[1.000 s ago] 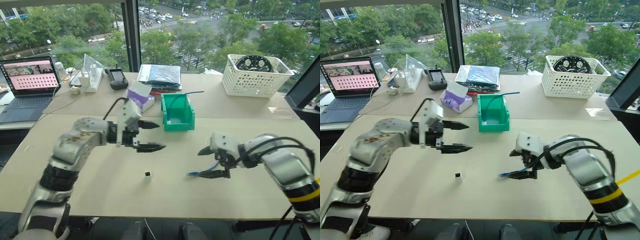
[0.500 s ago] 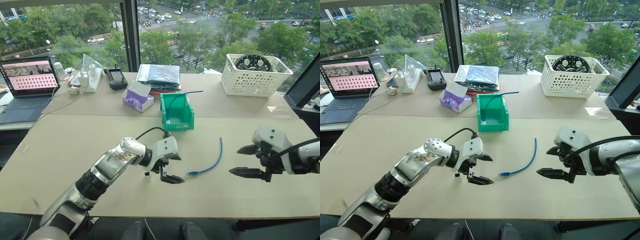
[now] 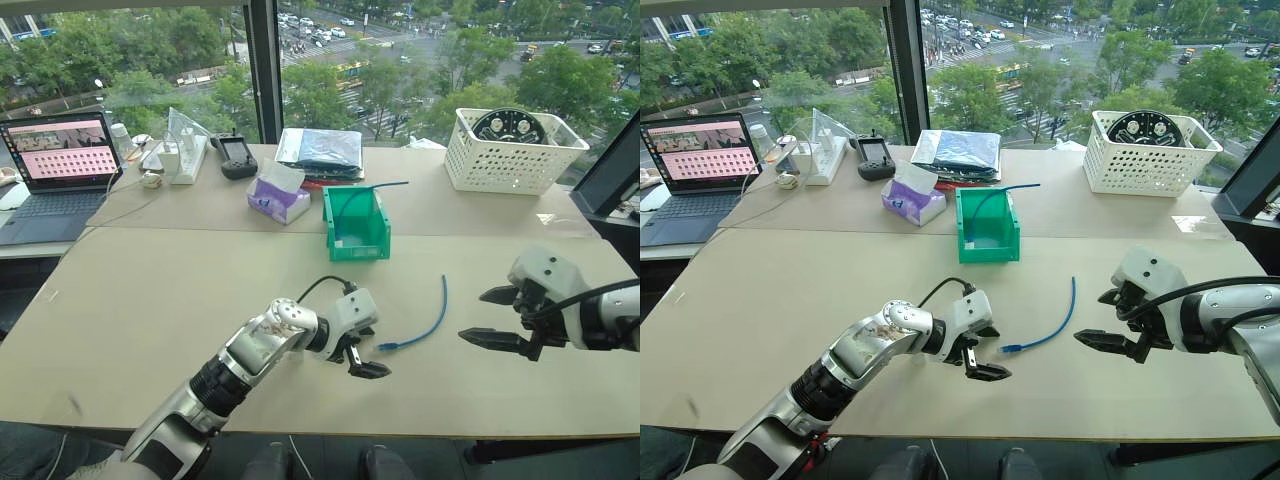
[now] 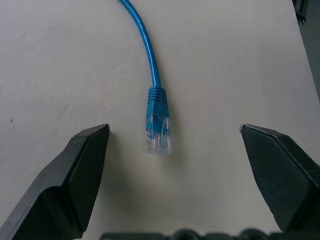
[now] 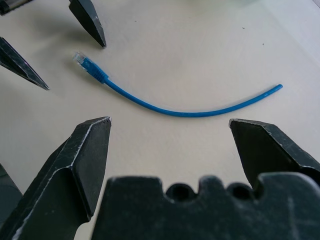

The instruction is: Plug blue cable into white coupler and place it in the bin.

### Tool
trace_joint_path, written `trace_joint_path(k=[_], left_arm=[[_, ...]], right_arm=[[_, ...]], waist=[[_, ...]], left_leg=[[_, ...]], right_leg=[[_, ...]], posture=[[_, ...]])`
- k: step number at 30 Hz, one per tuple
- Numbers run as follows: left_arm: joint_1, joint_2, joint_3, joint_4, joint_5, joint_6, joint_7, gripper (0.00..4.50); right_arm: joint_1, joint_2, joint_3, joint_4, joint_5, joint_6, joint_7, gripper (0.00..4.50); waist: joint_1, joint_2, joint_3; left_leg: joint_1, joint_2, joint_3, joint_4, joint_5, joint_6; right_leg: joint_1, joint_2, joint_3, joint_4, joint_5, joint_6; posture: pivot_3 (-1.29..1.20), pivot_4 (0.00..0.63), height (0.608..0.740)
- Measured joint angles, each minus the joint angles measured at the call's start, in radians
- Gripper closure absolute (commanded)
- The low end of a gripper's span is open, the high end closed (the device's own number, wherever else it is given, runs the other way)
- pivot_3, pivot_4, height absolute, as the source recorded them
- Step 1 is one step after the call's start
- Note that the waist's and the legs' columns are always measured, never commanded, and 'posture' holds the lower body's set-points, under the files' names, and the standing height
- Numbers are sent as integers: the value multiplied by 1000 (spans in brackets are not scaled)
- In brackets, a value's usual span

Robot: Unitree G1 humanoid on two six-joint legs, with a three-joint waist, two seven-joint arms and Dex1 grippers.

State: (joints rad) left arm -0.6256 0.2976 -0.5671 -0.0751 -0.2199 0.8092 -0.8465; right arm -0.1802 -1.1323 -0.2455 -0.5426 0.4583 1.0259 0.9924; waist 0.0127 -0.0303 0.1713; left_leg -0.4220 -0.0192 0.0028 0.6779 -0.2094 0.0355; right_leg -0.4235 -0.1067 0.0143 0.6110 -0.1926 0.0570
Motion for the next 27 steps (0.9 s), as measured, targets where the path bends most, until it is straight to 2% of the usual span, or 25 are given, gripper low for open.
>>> trace_joint_path(k=[3,6,7,8,14,16,19,22,24,25,27], left_arm=[[0,-2,-3,3,11,-7,-3,0],[0,-5,-11,17,35,-37,-1,725],[-2,-5,-12,25,41,-45,0,1203],[-3,-5,-12,31,48,-52,0,1457],[-19,-7,-19,93,98,-131,-5,3753],[-18,-15,-15,96,101,-131,-6,4370],[-10,-35,-6,96,101,-137,-7,4445],[17,-77,44,98,68,-102,5,4445],[37,-153,134,96,-21,-6,24,4445],[37,-201,209,74,-85,59,49,4445],[24,-215,271,24,-126,101,78,4445]], right_arm=[[6,0,0,0,0,0,-16,108],[19,0,-1,-3,5,0,-36,0],[22,1,-1,-8,9,1,-41,0],[25,2,-1,-13,13,2,-44,0],[20,35,11,-37,25,8,-99,0],[13,46,13,-56,44,20,-111,0],[16,54,3,-78,78,51,-126,0],[45,110,-49,-112,149,114,-135,0],[61,198,-125,-142,240,191,-159,0],[61,289,-217,-158,333,265,-190,0],[62,358,-308,-172,431,359,-232,0]], waist=[[0,0,0],[0,0,0],[0,0,0],[0,0,0],[0,0,0],[0,0,0],[4,0,0],[9,0,0],[11,-1,0],[13,-1,0],[13,0,0]], left_leg=[[0,0,0,0,0,0],[0,0,0,0,0,0],[0,0,0,0,0,0],[0,0,0,0,0,0],[0,0,0,0,0,0],[0,0,0,0,0,0],[0,0,-1,0,0,1],[-1,-1,-1,0,-1,1],[-3,0,-3,2,-1,1],[-4,0,-4,3,-1,1],[-2,-1,-3,2,-1,1]], right_leg=[[0,0,0,0,0,0],[0,0,0,0,0,0],[0,0,0,0,0,0],[0,0,0,0,0,0],[0,0,0,0,0,0],[0,0,0,0,0,0],[0,-1,0,-1,0,0],[1,-1,-1,-1,0,0],[0,-1,-2,-1,1,0],[0,-1,-2,-1,1,1],[1,-1,-2,0,1,1]], posture=[[0,150,740],[0,150,740],[0,150,740],[0,150,740],[0,150,740],[0,150,740],[0,150,740],[0,150,740],[0,150,740],[0,150,740],[0,150,740]])
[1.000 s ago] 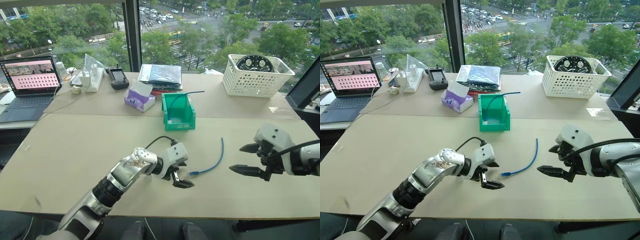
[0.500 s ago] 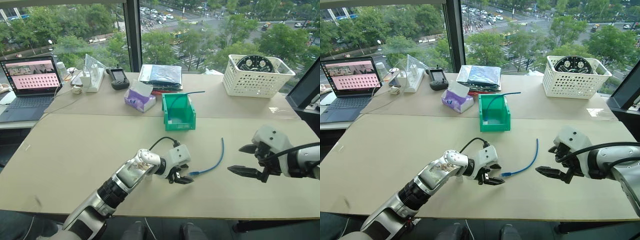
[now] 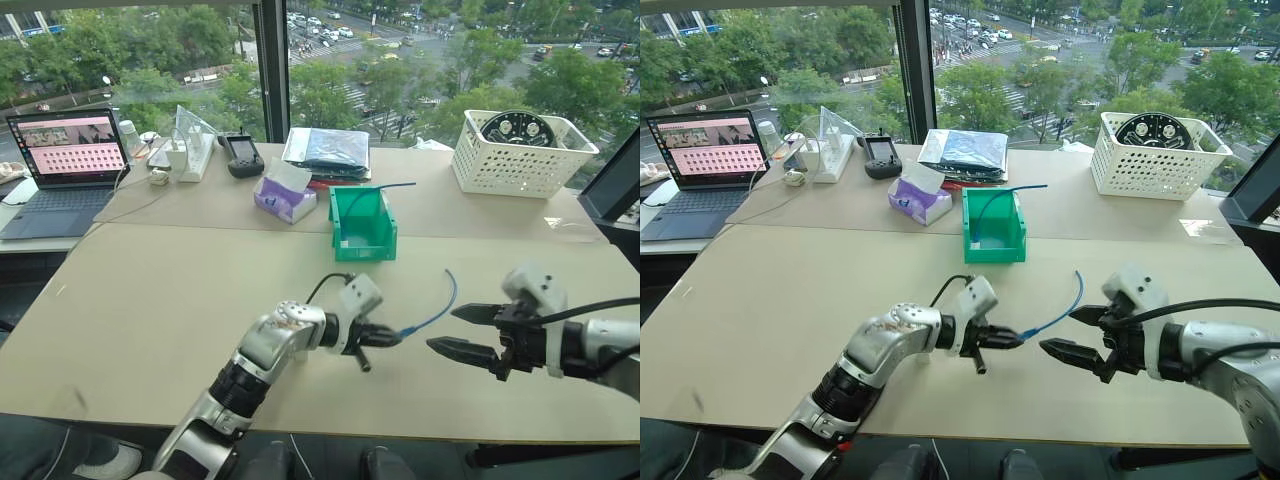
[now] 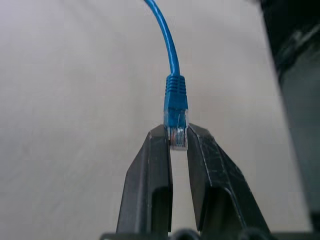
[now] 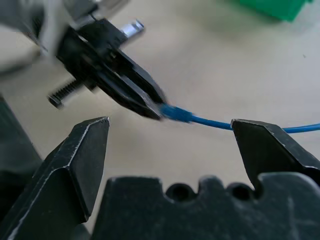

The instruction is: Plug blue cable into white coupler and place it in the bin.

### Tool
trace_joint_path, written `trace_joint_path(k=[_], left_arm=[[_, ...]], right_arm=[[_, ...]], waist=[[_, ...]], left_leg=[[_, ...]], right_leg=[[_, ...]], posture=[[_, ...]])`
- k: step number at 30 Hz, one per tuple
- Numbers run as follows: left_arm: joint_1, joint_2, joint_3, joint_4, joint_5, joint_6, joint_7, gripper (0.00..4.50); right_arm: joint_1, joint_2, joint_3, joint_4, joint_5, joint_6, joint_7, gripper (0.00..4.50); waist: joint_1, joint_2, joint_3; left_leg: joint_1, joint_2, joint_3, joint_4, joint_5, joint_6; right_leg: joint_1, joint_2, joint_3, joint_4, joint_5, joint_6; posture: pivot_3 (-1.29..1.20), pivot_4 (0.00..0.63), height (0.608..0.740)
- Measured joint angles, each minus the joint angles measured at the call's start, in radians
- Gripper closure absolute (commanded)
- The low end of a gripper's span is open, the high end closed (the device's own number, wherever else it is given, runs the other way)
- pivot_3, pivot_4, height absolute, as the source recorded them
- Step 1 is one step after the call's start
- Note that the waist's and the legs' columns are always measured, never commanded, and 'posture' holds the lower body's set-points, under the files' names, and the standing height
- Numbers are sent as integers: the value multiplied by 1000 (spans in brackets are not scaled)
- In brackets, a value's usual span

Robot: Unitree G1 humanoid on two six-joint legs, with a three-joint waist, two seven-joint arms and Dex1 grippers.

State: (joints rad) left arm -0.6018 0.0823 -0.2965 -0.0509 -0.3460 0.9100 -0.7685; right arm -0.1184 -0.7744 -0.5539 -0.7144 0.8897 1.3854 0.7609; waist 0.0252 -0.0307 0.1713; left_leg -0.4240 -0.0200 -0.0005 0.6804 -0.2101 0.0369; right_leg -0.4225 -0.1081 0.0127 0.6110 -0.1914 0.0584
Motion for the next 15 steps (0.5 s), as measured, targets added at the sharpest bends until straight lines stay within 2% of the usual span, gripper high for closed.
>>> trace_joint_path(k=[4,6,10,11,15], left_arm=[[8,-1,52,-61,-13,28,58,4445],[25,-4,53,-89,-24,38,76,4445],[29,-6,41,-121,-44,56,92,4445],[32,2,41,-125,-44,56,99,4445],[32,1,30,-133,-48,56,113,4445]], right_arm=[[-16,139,-157,0,103,171,-121,0],[-60,258,-210,29,156,212,-231,0],[-80,346,-225,88,225,222,-404,0],[-118,421,-255,120,257,222,-479,0],[-162,595,-282,204,385,213,-729,0]], waist=[[-6,1,0],[-11,1,-1],[-13,3,-1],[-14,3,-1],[-18,7,-2]], left_leg=[[2,0,0,0,0,0],[2,1,0,0,0,0],[1,0,1,-1,0,0],[2,0,1,-1,0,0],[1,1,1,-2,0,0]], right_leg=[[1,1,0,0,0,-1],[1,2,1,0,1,-1],[0,1,1,0,3,-5],[0,2,1,0,3,-6],[-1,2,2,1,4,-7]], posture=[[0,150,740],[0,150,740],[0,150,740],[0,150,740],[0,150,740]])
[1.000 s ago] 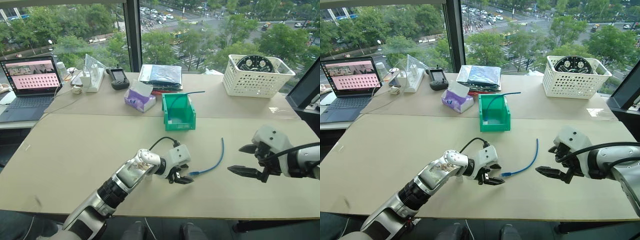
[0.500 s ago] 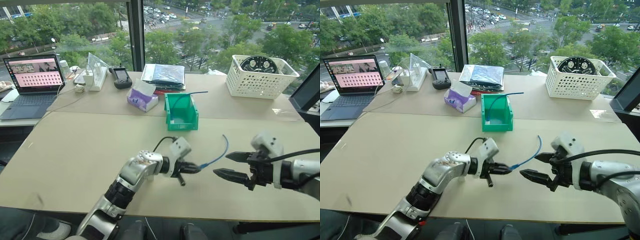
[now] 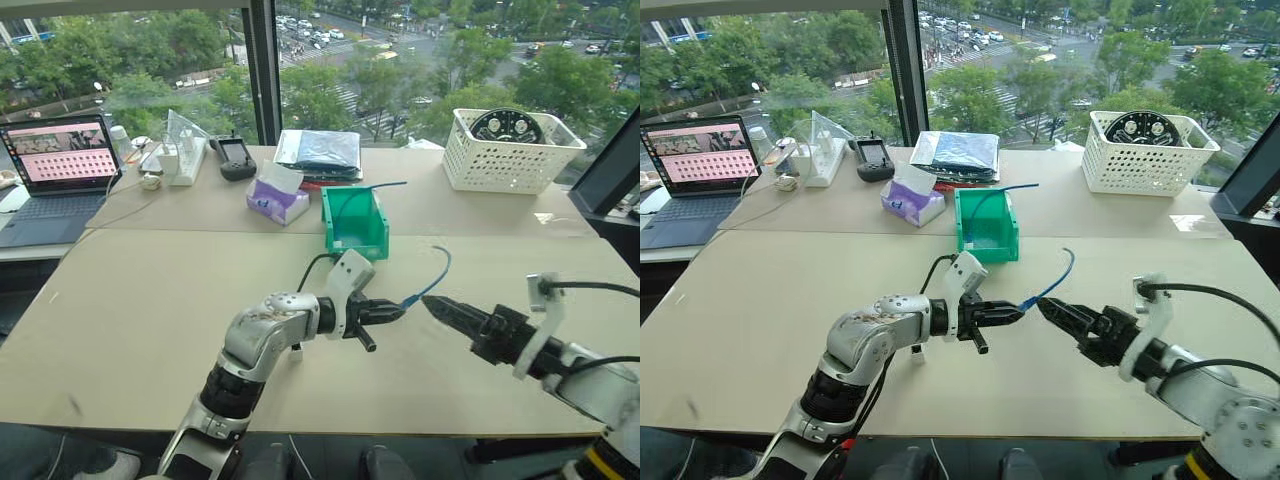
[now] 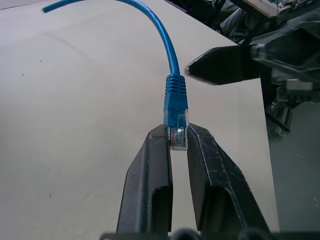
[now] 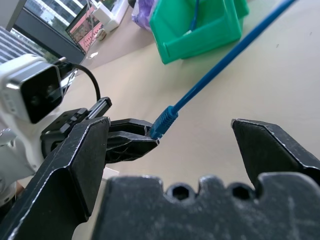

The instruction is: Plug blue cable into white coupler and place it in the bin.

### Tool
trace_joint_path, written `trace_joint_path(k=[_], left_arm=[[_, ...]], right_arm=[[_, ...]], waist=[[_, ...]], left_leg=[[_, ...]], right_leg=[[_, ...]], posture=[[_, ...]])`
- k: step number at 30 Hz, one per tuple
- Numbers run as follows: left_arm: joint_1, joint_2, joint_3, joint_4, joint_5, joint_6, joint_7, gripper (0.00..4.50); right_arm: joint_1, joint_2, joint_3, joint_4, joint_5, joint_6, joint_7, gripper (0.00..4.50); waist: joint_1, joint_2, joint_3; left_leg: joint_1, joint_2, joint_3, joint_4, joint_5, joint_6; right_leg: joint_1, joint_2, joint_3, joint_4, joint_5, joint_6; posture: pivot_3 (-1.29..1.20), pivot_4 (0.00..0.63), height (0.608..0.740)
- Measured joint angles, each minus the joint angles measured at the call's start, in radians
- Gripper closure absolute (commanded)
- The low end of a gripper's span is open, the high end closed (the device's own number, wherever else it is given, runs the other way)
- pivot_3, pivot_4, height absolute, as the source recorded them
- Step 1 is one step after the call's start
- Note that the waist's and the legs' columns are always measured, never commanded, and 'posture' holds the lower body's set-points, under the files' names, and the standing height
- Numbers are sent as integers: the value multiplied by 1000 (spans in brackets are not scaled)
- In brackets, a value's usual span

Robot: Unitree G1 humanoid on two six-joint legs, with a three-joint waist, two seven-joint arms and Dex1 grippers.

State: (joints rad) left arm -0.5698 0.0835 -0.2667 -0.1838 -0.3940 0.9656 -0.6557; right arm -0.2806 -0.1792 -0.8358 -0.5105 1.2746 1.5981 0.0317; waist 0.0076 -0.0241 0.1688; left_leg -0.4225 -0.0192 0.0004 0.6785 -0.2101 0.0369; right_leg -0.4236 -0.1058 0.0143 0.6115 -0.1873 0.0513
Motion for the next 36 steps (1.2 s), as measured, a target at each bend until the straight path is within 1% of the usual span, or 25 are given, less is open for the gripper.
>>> trace_joint_path(k=[2,4,6,9,13,16,20,25,26,27,30,36], left_arm=[[0,7,-3,0,0,0,5,4445],[1,15,-3,0,0,0,12,4445],[1,17,-7,-2,0,-1,15,4445],[1,20,-10,-2,0,-1,19,4445],[1,25,-14,-3,-1,-2,19,4445],[1,28,-20,-3,-1,-2,18,4445],[1,29,-28,-3,-1,-2,18,4445],[1,29,-30,-4,-3,-2,18,4445],[1,31,-28,-8,-4,-2,18,4445],[1,31,-27,-11,-4,-3,18,4445],[1,30,-26,-22,-6,-5,17,4445],[7,32,-26,-21,-5,-4,19,4445]], right_arm=[[15,12,21,19,88,-42,-105,0],[50,-8,83,37,235,-147,-259,0],[81,-50,145,49,345,-234,-360,0],[141,-142,253,49,501,-376,-488,0],[178,-235,356,48,618,-515,-568,0],[203,-294,432,40,666,-597,-583,0],[220,-340,484,32,673,-664,-580,994],[225,-379,526,27,673,-724,-571,2732],[225,-390,537,28,672,-736,-571,3003],[225,-396,545,30,672,-746,-571,3422],[225,-401,563,36,671,-768,-570,4418],[224,-418,594,44,671,-797,-559,4464]], waist=[[2,1,0],[0,1,0],[-1,1,0],[-5,1,0],[-11,1,0],[-14,1,0],[-12,1,0],[-10,0,0],[-10,0,0],[-10,0,0],[-8,0,0],[-5,0,0]], left_leg=[[0,-1,0,0,0,0],[0,-1,0,0,0,0],[0,-1,1,0,0,0],[0,-1,1,0,0,0],[0,0,1,0,0,0],[0,0,1,0,0,0],[-1,0,1,0,0,0],[-1,0,1,0,0,0],[-1,0,1,0,0,0],[-1,0,1,0,0,0],[-1,0,1,0,0,0],[-1,0,1,0,0,0]], right_leg=[[0,0,0,0,0,0],[0,-1,0,-1,0,0],[1,-2,0,-1,0,0],[1,-1,0,-1,-2,3],[1,-1,0,-1,-4,6],[1,0,0,-1,-4,6],[1,0,1,-2,-4,6],[1,0,0,-2,-4,6],[1,0,1,-2,-4,6],[1,0,1,-2,-5,6],[1,0,1,-2,-6,3],[1,0,1,-3,-7,3]], posture=[[0,150,740],[0,150,740],[0,150,740],[0,150,740],[0,150,740],[0,150,740],[0,150,740],[0,150,740],[0,150,740],[0,150,740],[0,150,740],[0,150,740]])
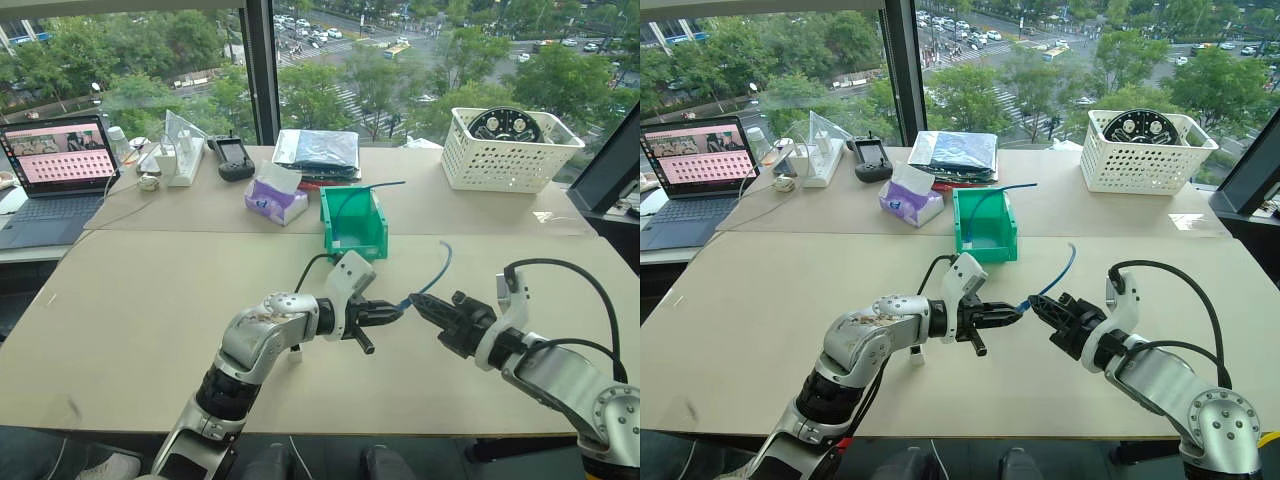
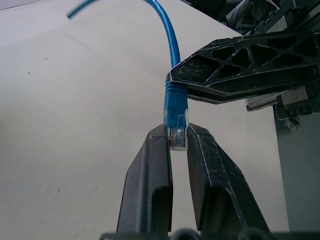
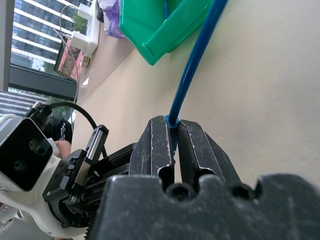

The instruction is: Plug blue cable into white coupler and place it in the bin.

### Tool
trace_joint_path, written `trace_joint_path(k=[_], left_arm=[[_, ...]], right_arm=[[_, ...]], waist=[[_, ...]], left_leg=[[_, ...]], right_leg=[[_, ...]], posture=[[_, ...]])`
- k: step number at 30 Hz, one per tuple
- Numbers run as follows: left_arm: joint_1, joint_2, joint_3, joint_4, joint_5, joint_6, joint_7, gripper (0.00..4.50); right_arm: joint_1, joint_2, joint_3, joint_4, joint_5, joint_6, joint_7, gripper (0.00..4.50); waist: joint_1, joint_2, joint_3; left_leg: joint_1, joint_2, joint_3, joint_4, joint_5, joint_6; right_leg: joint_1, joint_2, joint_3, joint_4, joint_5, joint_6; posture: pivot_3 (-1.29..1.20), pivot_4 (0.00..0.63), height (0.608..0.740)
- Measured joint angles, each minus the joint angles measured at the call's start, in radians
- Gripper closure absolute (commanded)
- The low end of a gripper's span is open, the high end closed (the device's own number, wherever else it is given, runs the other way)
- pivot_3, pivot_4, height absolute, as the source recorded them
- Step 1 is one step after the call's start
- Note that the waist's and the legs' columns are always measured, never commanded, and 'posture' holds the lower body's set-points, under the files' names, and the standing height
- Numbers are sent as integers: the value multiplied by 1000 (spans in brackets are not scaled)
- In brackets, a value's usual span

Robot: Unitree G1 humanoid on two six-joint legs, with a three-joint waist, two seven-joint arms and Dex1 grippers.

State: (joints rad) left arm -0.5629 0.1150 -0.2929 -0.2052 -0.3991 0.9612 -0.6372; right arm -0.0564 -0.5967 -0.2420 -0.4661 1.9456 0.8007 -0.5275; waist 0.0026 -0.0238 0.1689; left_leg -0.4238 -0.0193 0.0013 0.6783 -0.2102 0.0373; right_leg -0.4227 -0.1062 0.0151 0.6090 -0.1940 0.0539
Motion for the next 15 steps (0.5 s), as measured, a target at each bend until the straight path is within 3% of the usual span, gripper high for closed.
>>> trace_joint_path(k=[11,13,15], left_arm=[[6,0,0,-7,0,-6,1,4445],[12,0,1,-16,0,-6,1,4445],[12,0,0,-16,0,-6,4,4445]], right_arm=[[0,-32,11,6,0,-9,36,4464],[-1,-51,16,6,0,-9,56,3624],[-9,-58,24,6,0,-9,73,3096]], waist=[[2,0,0],[3,0,0],[3,0,0]], left_leg=[[0,0,0,0,0,0],[0,0,0,0,0,0],[0,0,0,0,0,0]], right_leg=[[0,0,0,0,0,0],[0,0,0,0,0,0],[0,0,0,0,0,-1]], posture=[[0,150,740],[0,150,740],[0,150,740]])
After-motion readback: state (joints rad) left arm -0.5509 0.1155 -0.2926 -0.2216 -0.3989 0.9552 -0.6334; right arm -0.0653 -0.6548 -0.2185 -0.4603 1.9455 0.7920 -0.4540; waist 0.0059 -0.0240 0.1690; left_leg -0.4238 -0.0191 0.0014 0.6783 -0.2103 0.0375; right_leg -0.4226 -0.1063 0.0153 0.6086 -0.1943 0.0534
